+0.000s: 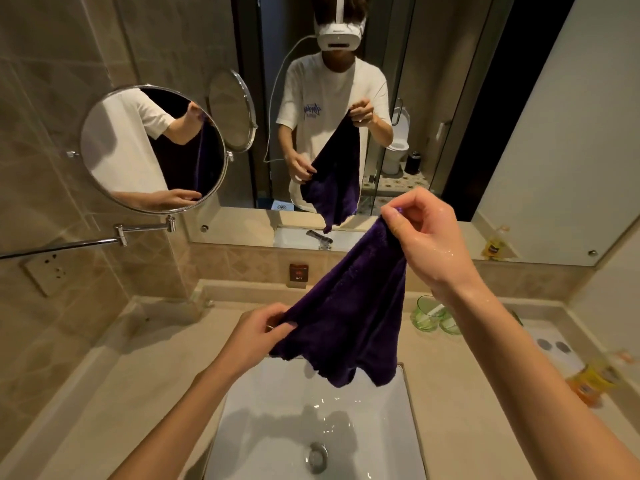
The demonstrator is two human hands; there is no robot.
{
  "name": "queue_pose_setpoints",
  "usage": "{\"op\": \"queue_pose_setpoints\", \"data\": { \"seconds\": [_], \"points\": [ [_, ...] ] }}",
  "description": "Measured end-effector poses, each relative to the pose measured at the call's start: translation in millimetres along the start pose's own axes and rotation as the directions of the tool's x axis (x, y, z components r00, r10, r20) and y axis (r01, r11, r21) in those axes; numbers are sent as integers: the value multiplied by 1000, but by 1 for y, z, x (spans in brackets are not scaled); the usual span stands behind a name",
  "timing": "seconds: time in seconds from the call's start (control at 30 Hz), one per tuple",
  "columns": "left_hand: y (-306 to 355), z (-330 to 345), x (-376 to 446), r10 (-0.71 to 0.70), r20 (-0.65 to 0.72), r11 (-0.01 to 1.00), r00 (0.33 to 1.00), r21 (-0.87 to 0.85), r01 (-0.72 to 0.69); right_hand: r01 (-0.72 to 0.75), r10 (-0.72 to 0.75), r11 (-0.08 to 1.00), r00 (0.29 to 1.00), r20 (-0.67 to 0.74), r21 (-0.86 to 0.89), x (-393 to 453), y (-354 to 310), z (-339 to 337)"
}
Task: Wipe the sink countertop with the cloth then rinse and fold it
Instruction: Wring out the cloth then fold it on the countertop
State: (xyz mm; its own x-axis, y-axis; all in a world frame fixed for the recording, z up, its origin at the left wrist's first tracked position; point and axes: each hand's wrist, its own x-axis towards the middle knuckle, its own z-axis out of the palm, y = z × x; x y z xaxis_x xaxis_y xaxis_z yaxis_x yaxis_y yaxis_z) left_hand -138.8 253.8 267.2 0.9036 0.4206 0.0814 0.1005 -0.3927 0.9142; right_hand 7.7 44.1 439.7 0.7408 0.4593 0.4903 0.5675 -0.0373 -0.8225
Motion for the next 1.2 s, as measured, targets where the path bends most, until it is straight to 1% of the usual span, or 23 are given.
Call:
{"op": "queue_pose_setpoints", "data": {
  "seconds": [0.07, 0.13, 0.23, 0.33, 0.4, 0.5, 0.57, 0.6, 0.63, 0.73, 0.8, 0.9, 0.97, 1.0, 1.03, 1.07, 1.1, 1.13, 1.17, 1.2],
  "points": [
    [-4, -2, 0, 9, 24, 1000, 1000, 14, -9, -10, 10, 1000, 1000, 11, 20, -2, 5, -5],
    [-12, -2, 2, -28, 43, 999, 999, 44, 26, -10, 9, 1000, 1000, 15, 22, -4, 8, -12],
    [-24, 0, -1, -119, 84, 993, 989, 3, 119, -20, 21, 998, 1000, -13, 59, -5, 11, -27],
    [-31, 5, -7, -131, 100, 990, 986, -33, 135, -42, 47, 996, 997, -58, 74, -6, 15, -49],
    [-33, 7, -9, -139, 76, 984, 987, -103, 146, -56, 62, 995, 995, -83, 80, -7, 23, -64],
    [-22, 6, -11, -150, -6, 950, 989, -277, 143, -100, 105, 994, 990, -97, 55, -12, 41, -89],
    [-11, -1, -10, -165, -58, 910, 985, -395, 129, -157, 161, 987, 980, -120, 43, -17, 57, -105],
    [-4, -5, -9, -163, -79, 907, 983, -404, 118, -194, 200, 979, 971, -130, 61, -21, 64, -113],
    [2, -10, -8, -150, -85, 913, 985, -395, 105, -233, 243, 968, 961, -130, 91, -24, 72, -121],
    [16, -25, -6, -107, -89, 959, 990, -273, 80, -336, 354, 930, 928, -115, 151, -33, 96, -138],
    [32, -30, -4, -86, -118, 962, 989, -268, 52, -378, 392, 915, 915, -92, 143, -37, 111, -145],
    [58, -34, 1, -43, -219, 964, 975, -264, -17, -389, 392, 919, 918, -53, 59, -37, 126, -156],
    [67, -34, 5, -6, -309, 954, 951, -288, -87, -366, 369, 929, 928, -48, 51, -38, 129, -160],
    [67, -34, 8, -3, -323, 939, 946, -326, -109, -356, 359, 933, 932, -56, 54, -38, 131, -160],
    [69, -32, 8, -15, -304, 927, 952, -360, -101, -353, 354, 935, 933, -55, 34, -38, 133, -158],
    [64, -29, 9, -32, -240, 929, 970, -364, -59, -365, 364, 931, 930, -43, -10, -39, 136, -156],
    [61, -25, 7, -49, -164, 955, 985, -297, -2, -385, 384, 921, 923, -30, -60, -41, 140, -152],
    [52, -24, 7, -70, -128, 983, 989, -179, 46, -407, 405, 909, 913, -37, -85, -44, 145, -149],
    [48, -26, 7, -86, -138, 993, 987, -88, 74, -418, 414, 904, 908, -60, -86, -47, 151, -147],
    [45, -31, 8, -94, -184, 994, 978, -65, 83, -415, 408, 905, 909, -86, -89, -51, 156, -144]
  ]
}}
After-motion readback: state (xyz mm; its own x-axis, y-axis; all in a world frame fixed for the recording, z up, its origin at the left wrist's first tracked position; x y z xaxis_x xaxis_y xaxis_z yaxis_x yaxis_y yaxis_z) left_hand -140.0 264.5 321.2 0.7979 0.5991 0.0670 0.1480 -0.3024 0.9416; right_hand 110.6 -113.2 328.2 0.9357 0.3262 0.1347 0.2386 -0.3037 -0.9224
